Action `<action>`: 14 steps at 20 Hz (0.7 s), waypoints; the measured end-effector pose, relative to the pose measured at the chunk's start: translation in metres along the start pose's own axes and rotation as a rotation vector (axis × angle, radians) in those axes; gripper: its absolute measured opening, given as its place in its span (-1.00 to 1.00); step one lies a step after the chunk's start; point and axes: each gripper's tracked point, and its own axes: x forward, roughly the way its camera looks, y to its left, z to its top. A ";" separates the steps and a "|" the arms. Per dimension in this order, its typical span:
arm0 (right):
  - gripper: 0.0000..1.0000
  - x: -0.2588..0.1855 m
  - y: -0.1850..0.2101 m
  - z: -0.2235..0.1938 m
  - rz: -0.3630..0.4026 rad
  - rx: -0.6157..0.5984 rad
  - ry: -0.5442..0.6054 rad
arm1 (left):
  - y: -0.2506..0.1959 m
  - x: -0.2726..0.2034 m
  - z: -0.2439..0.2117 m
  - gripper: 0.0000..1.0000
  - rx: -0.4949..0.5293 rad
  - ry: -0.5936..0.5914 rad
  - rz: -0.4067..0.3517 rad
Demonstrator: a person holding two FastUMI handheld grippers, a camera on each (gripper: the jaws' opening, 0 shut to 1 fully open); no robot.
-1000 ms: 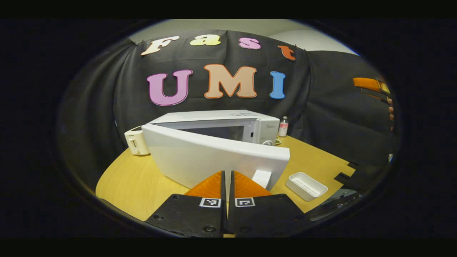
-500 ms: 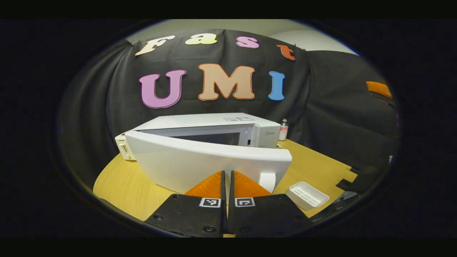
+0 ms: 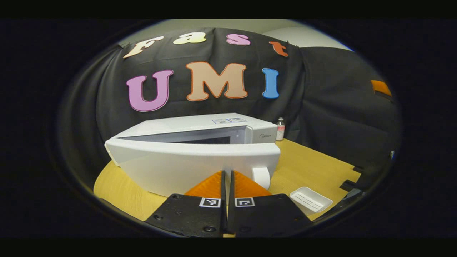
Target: Open the microwave oven with the left hand, put the food in, and close the microwave oven.
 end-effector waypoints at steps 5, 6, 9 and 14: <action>0.92 0.011 -0.008 0.000 -0.001 0.007 0.004 | -0.008 0.019 0.008 -1.00 -0.005 -0.008 0.001; 0.92 0.012 -0.008 -0.002 0.000 0.012 0.008 | -0.009 0.022 0.010 -1.00 -0.004 -0.006 0.001; 0.92 0.020 -0.012 -0.002 0.004 0.025 0.019 | -0.013 0.033 0.013 -1.00 -0.010 -0.001 0.001; 0.92 0.027 -0.022 0.000 0.008 0.028 0.021 | -0.011 0.052 0.019 -0.95 -0.015 0.002 0.016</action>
